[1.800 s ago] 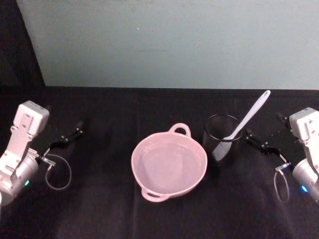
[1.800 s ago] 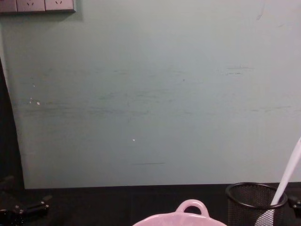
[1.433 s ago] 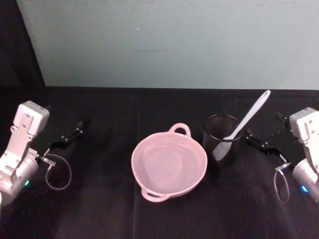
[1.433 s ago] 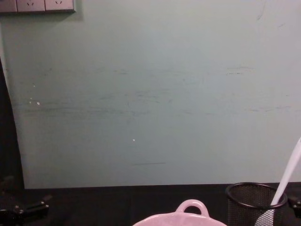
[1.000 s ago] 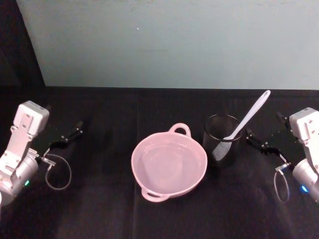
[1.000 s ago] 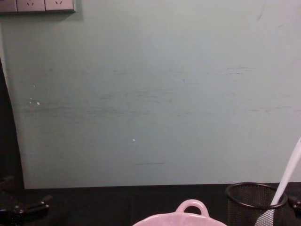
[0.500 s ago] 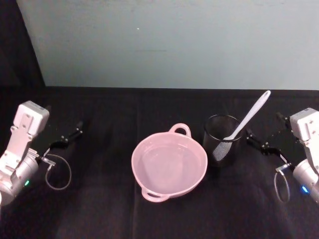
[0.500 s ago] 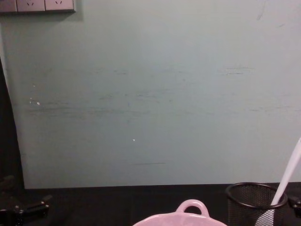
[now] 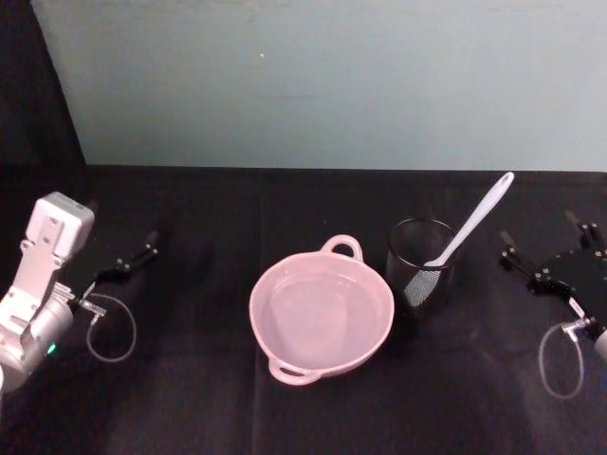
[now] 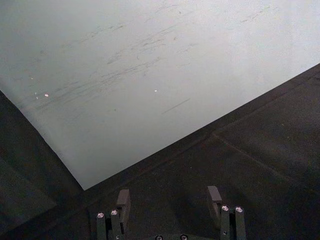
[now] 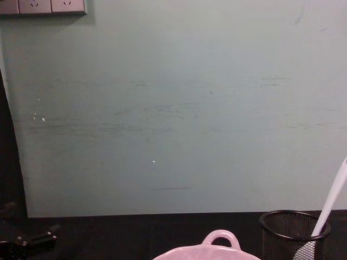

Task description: Use the one hand to pick up the spoon and stir the clear water in the bowl.

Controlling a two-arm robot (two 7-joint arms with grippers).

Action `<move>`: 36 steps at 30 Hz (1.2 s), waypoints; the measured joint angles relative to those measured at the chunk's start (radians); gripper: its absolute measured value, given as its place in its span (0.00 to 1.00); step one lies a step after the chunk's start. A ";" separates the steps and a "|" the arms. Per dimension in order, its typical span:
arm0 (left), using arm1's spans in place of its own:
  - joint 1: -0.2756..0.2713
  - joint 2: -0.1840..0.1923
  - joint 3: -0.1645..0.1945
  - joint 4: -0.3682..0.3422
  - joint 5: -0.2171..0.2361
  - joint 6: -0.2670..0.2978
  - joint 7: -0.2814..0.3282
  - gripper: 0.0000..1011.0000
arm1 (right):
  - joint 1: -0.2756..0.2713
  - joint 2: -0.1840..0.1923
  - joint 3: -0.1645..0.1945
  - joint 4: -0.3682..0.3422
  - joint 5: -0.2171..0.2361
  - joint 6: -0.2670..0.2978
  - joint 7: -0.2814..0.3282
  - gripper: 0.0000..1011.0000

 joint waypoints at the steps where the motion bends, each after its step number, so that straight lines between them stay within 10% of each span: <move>1: 0.000 0.000 0.000 0.000 0.000 0.000 0.000 0.99 | -0.009 -0.005 0.012 -0.012 0.034 -0.006 0.021 0.99; 21: 0.000 0.000 0.000 0.000 0.000 0.000 0.000 0.99 | 0.106 -0.233 0.098 0.096 0.411 0.073 0.223 0.99; 36: 0.000 0.000 0.000 0.000 0.000 0.000 0.000 0.99 | 0.139 -0.278 0.127 0.124 0.421 0.140 0.229 0.73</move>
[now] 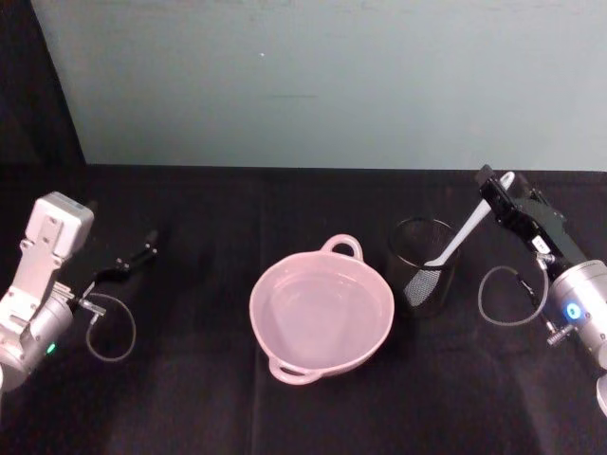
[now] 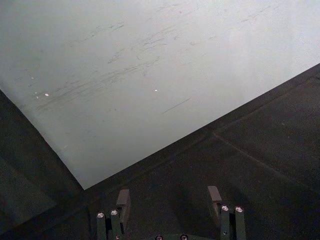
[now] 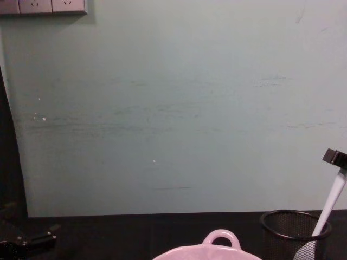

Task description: Use the one hand to pick up the spoon and stir the clear water in the bowl.

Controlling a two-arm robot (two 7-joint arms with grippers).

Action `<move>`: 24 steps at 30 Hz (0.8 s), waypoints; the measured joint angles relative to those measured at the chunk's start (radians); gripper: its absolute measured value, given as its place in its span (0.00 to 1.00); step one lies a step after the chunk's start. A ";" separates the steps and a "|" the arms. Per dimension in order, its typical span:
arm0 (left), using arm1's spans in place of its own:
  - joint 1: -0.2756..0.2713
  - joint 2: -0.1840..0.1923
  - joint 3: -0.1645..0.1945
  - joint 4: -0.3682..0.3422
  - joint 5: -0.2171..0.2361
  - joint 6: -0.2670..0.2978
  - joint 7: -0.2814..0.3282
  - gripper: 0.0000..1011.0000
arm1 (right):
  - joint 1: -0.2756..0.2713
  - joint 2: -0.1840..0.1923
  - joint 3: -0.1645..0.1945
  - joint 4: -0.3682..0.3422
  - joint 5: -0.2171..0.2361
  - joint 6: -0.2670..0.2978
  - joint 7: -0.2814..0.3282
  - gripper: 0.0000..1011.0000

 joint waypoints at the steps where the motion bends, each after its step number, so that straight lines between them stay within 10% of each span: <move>1: 0.000 0.000 0.000 0.000 0.000 0.000 0.000 0.99 | 0.001 -0.001 0.001 0.001 -0.001 0.003 0.002 0.71; 24: 0.000 0.000 0.000 0.000 0.000 0.000 0.000 0.99 | -0.009 -0.011 0.024 -0.046 -0.058 0.030 0.027 0.08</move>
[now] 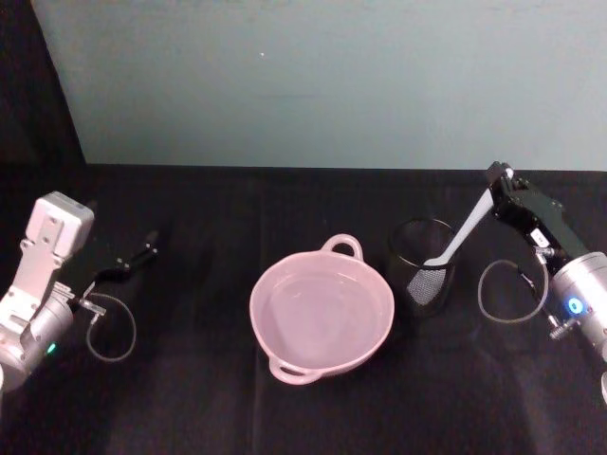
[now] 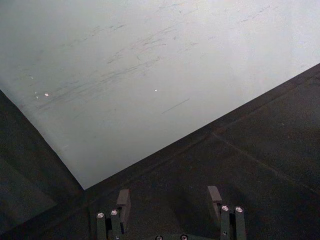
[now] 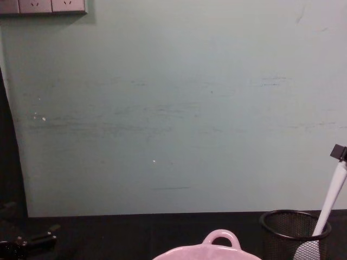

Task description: Use the one hand to pick up the spoon and stir the clear water in the bowl.

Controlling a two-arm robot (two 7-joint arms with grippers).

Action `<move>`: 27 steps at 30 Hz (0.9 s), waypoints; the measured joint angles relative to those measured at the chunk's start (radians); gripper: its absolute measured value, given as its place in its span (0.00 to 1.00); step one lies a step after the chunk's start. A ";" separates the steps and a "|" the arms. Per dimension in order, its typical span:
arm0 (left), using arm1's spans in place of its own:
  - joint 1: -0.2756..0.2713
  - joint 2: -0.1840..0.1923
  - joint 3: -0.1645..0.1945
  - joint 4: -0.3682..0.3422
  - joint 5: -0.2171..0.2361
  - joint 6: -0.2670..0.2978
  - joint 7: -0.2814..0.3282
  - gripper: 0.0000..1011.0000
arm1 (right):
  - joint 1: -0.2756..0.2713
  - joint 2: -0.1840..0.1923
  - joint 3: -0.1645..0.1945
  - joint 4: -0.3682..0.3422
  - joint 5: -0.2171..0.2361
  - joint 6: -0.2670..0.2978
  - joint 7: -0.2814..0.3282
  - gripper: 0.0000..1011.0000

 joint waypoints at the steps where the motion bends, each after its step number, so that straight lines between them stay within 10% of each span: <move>1: 0.000 0.000 0.000 0.000 0.000 0.000 0.000 0.99 | 0.000 0.001 0.000 -0.004 -0.006 0.000 0.001 0.08; 10: 0.000 0.000 0.000 0.000 0.000 0.000 0.000 0.99 | 0.036 0.050 -0.029 -0.034 -0.066 0.001 0.079 0.08; 27: 0.000 0.000 0.000 0.000 0.000 0.000 0.000 0.99 | 0.211 0.278 -0.137 -0.118 -0.070 0.117 0.384 0.08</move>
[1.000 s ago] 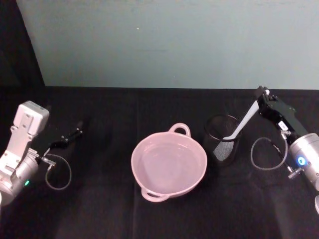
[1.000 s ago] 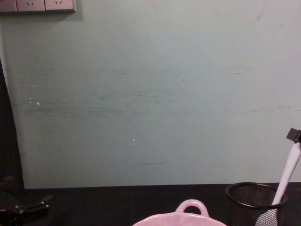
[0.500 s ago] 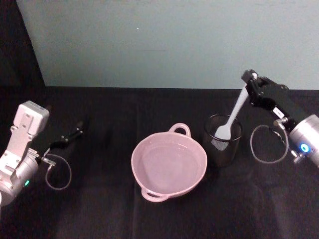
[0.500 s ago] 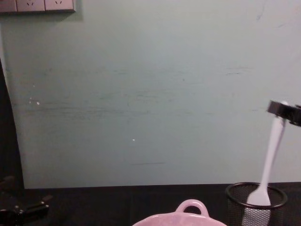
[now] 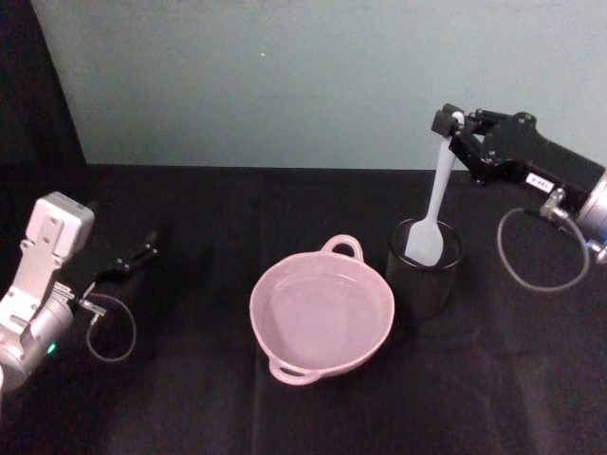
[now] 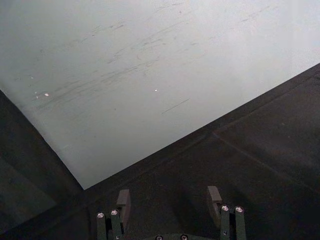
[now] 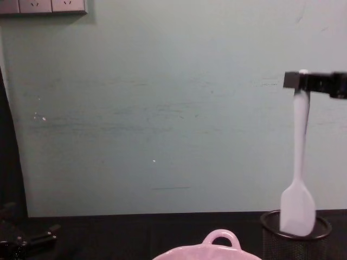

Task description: Use the one hand to pick up the spoon and stir the clear water in the bowl.

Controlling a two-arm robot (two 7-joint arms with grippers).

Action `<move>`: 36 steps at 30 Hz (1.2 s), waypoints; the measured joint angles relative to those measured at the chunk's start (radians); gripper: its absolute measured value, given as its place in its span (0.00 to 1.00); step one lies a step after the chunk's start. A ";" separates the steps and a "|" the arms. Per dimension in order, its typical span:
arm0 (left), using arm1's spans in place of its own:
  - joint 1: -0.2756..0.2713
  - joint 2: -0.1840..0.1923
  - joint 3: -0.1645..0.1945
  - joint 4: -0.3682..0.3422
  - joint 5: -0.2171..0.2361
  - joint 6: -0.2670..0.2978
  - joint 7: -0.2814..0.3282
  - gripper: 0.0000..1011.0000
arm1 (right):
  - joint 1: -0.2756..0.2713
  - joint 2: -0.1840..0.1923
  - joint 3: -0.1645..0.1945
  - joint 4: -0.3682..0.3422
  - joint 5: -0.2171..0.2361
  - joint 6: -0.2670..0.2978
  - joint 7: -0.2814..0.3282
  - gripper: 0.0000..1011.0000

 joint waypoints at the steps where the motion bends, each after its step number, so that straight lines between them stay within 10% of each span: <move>1: 0.000 0.000 0.000 0.000 0.000 0.000 0.000 0.99 | 0.007 0.007 -0.002 -0.004 0.001 0.007 0.005 0.08; 16: 0.000 0.000 0.000 0.000 0.000 0.000 0.000 0.99 | 0.059 0.051 0.000 -0.044 0.083 0.063 0.007 0.08; 36: 0.000 0.000 0.000 0.000 0.000 0.000 0.000 0.99 | 0.057 0.051 -0.001 -0.044 0.074 0.060 0.006 0.08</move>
